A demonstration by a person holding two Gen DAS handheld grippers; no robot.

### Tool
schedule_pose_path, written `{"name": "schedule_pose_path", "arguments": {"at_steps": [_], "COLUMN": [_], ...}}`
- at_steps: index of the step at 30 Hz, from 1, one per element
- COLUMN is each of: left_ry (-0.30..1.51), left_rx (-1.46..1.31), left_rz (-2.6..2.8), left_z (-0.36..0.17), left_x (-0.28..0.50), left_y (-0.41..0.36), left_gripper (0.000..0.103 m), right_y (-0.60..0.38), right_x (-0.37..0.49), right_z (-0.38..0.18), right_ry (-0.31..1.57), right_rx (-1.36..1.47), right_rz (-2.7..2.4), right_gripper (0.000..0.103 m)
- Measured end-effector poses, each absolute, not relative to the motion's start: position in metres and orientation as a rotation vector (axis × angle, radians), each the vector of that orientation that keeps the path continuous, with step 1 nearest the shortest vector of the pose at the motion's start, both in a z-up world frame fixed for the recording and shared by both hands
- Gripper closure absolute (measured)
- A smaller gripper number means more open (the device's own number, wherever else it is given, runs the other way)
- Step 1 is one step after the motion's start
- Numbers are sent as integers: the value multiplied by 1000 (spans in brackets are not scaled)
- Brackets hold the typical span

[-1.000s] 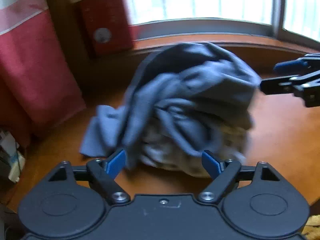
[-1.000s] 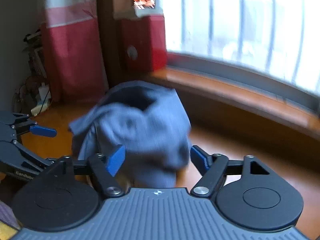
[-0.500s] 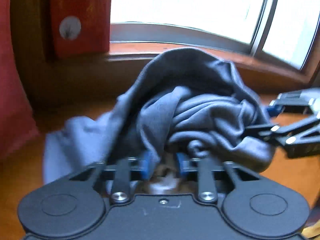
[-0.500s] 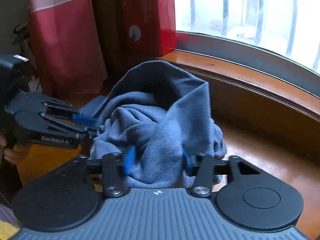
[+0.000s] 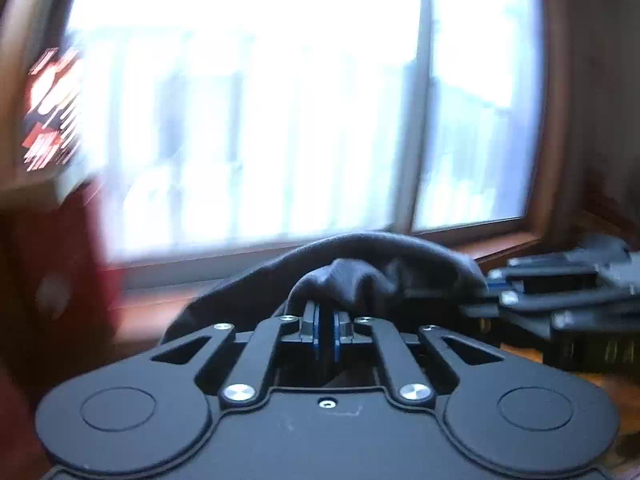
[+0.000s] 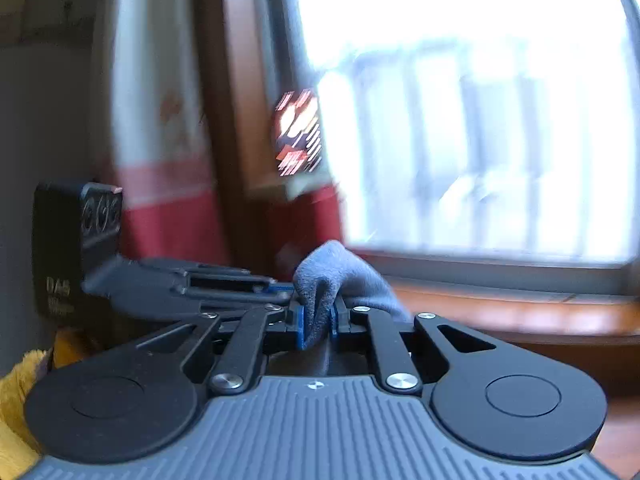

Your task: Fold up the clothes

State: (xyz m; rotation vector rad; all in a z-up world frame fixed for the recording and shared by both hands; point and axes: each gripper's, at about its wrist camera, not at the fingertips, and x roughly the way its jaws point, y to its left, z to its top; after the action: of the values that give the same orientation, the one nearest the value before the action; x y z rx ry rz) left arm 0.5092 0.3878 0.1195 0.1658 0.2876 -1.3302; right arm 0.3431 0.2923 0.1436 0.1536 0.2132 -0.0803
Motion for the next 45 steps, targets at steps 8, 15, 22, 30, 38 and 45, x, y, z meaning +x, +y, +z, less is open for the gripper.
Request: {"name": "schedule_pose_path", "arguments": {"at_steps": [8,15,22,30,38,45], "left_ry": [502,683,687,707,656,646], "left_rx": [361,502,462,426,384,392], "left_rz": [-1467,-1394,-1307,-1227,-1176,-1132], "left_z": [71,12,-10,-13,2,7], "left_x": [429,410,420,433,440,444], "left_y": [277,311,349,359,375,376], "left_gripper": [59,53,45,43,42,38], "right_y": [211,197,206,215,188,123], "right_x": [260,251,374,488,369,323], "right_z": [88,62,77,33,143,73], "right_ry": [485,667,701,945,611,993], "right_rx": [143,92,-30,-127,-3,58], "right_rz": [-507,-510,-167,-121,-348,-651], "right_gripper": [45,38,20,80,81,52]}}
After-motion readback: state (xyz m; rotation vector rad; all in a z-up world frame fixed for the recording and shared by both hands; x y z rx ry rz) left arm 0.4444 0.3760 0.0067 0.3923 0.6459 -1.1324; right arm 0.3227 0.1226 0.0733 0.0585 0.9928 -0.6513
